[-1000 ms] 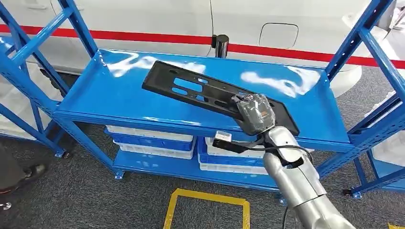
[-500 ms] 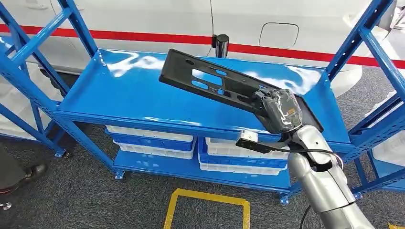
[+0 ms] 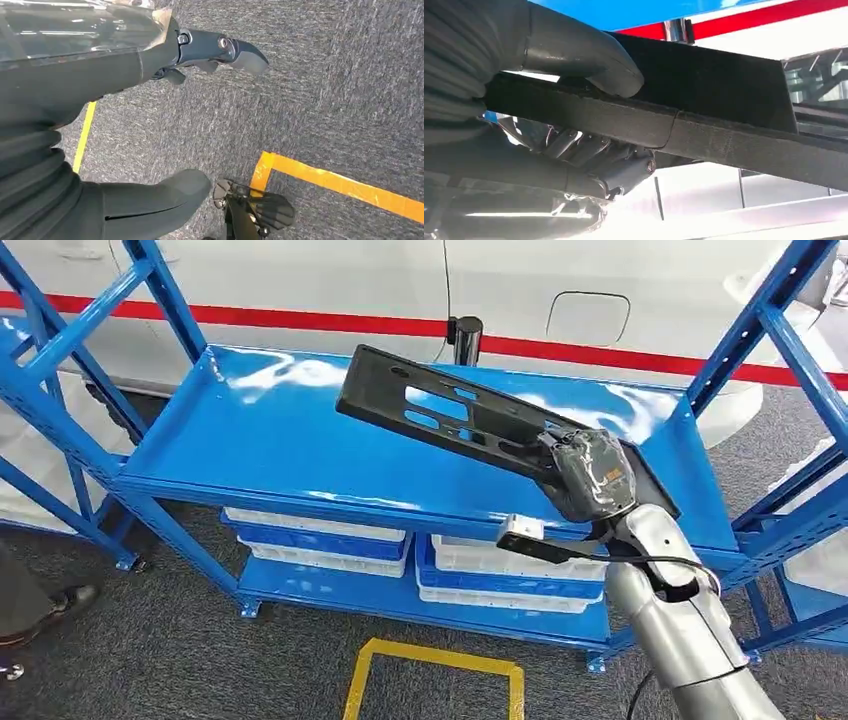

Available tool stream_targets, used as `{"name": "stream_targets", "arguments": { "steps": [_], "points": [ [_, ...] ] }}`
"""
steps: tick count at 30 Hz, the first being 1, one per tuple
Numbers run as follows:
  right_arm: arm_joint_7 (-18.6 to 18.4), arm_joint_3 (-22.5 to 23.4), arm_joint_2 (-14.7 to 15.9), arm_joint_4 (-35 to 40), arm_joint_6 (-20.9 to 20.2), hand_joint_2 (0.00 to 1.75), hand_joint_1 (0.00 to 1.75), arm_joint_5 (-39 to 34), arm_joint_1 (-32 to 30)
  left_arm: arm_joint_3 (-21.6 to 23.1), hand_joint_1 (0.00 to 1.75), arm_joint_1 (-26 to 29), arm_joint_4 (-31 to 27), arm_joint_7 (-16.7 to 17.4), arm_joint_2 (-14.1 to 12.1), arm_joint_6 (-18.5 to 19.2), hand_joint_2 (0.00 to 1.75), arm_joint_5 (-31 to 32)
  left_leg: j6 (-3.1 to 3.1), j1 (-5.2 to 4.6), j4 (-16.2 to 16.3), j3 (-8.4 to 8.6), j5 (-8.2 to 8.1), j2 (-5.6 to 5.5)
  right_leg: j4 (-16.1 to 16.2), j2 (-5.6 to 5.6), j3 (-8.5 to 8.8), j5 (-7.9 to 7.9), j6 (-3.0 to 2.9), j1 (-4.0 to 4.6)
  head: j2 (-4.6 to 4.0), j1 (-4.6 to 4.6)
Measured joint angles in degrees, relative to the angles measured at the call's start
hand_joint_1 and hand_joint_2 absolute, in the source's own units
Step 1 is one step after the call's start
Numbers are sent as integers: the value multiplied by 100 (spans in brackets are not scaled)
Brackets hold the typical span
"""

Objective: Take the parts from the cabinet and place them on the table.

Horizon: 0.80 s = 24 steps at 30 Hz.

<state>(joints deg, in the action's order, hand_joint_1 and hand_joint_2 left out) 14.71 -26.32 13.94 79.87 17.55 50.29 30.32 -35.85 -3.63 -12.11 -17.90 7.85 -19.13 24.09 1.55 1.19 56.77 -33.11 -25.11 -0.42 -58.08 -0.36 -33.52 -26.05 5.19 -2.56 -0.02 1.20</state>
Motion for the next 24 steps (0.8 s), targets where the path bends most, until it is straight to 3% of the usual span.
{"name": "stream_targets", "arguments": {
  "steps": [1, 2, 3, 5, 6, 7, 9, 10, 11, 12, 14, 15, 16, 17, 20, 21, 22, 24],
  "points": [
    [7, -2, -7, -18, -2, 175, 175, -20, 9, -2, 0, -2, -2, 0, -24, 2, 175, 2, -60, -47, 36, -38, -39, -18, -84, 39, 76, 16, -41, 68, 0, -27],
    [20, -4, -4, -26, -4, 175, 175, -24, 10, -2, 0, -9, 2, 0, -4, 15, 175, 2, -86, -59, 91, -29, -53, -19, -105, 76, -2, 52, -95, 84, 0, -28],
    [24, -7, -2, -42, -9, 175, 175, -22, 31, -2, 0, -14, 2, 0, -4, 24, 175, 4, -107, -68, 140, -45, -77, -29, -65, 78, -2, -47, -173, 49, 0, -13],
    [28, -4, -6, -57, -9, 175, 175, -24, 30, -2, 0, -11, 2, 2, -9, 37, 175, 4, -131, -15, 144, -81, -86, -28, -87, 80, -32, -45, -283, 19, 0, 24],
    [31, -9, -7, -65, -9, 175, 175, -24, 46, -4, 0, -8, 2, 2, -11, 44, 175, 5, -161, 3, 232, -113, -180, -16, -80, 79, -39, -22, -329, 19, 0, 21],
    [31, -7, -9, -74, -9, 175, 175, -24, 59, -2, 0, -9, 2, 0, -11, 57, 175, 2, -183, -5, 493, -211, -422, 19, -80, 79, -49, -6, -379, 35, 0, 30],
    [31, -9, -9, -103, -11, 175, 175, -37, 76, -2, 0, -14, 2, 0, -7, 96, 175, 7, -215, -3, 1346, -567, -929, 20, -82, 73, -81, 15, -424, 73, 0, 26],
    [35, -9, -9, -125, -11, 175, 175, -48, 78, -4, 0, -14, 4, 0, -7, 96, 175, 0, -215, -3, 1777, -754, -1104, 22, -85, 71, -102, 20, -431, 96, 0, 30],
    [50, -11, -9, -146, -11, 175, 175, -68, 78, -11, 0, -11, 4, 0, -4, 96, 175, -17, -200, -7, 1962, -825, -1116, 21, -86, 69, -120, 32, -449, 126, 0, 26],
    [72, -15, -13, -171, -11, 175, 175, -83, 80, -22, 0, -10, 4, 0, -4, 88, 175, -48, -165, -9, 1867, -761, -994, 21, -87, 68, -133, 44, -465, 151, 0, 28],
    [94, -22, -24, -212, -11, 175, 175, -96, 107, -37, 0, -11, 7, -11, -4, 77, 175, -65, -47, -48, 1104, -309, -571, 18, -86, 70, -134, 59, -481, 201, 0, 26],
    [103, -28, -35, -238, -11, 175, 175, -101, 137, -52, 0, -18, 7, -26, 0, 77, 175, -68, 60, -92, 586, -5, -392, 11, -85, 72, -132, 66, -487, 207, 0, 28],
    [105, -33, -53, -262, -11, 175, 175, -103, 166, -77, 0, -29, 2, -37, -37, 70, 175, -68, 185, -156, 249, 184, -414, 1, -88, 71, -139, 78, -488, 199, 0, 15],
    [107, -37, -55, -286, -11, 175, 175, -107, 194, -85, 0, -29, 4, -41, -13, 68, 175, -68, 141, -166, 233, 196, -347, 67, -77, 67, -143, 103, -452, 215, 0, 22],
    [129, -50, -77, -332, -9, 175, 175, -109, 211, -101, 0, -27, 4, -48, -6, 66, 175, -70, 188, -223, 138, 177, -291, 48, -43, 45, -148, 171, -347, 193, 0, 30],
    [133, -50, -74, -343, -7, 175, 175, -110, 215, -107, 0, -29, 4, -48, 4, 66, 175, -70, 189, -132, 17, 212, -188, 78, -107, 34, -194, 118, -342, 205, 0, 17],
    [136, -48, -74, -352, -7, 175, 175, -112, 235, -107, 0, -31, 4, -52, 11, 66, 175, -70, 216, -148, -15, 192, -140, 80, -259, 40, -287, -45, -361, 206, 0, 15],
    [142, -48, -72, -376, -7, 175, 175, -112, 253, -109, 0, -32, 4, -52, 15, 68, 175, -70, 228, -149, -14, 97, -76, 83, -1110, 40, -608, -505, -398, 179, 0, 10]
  ]
}}
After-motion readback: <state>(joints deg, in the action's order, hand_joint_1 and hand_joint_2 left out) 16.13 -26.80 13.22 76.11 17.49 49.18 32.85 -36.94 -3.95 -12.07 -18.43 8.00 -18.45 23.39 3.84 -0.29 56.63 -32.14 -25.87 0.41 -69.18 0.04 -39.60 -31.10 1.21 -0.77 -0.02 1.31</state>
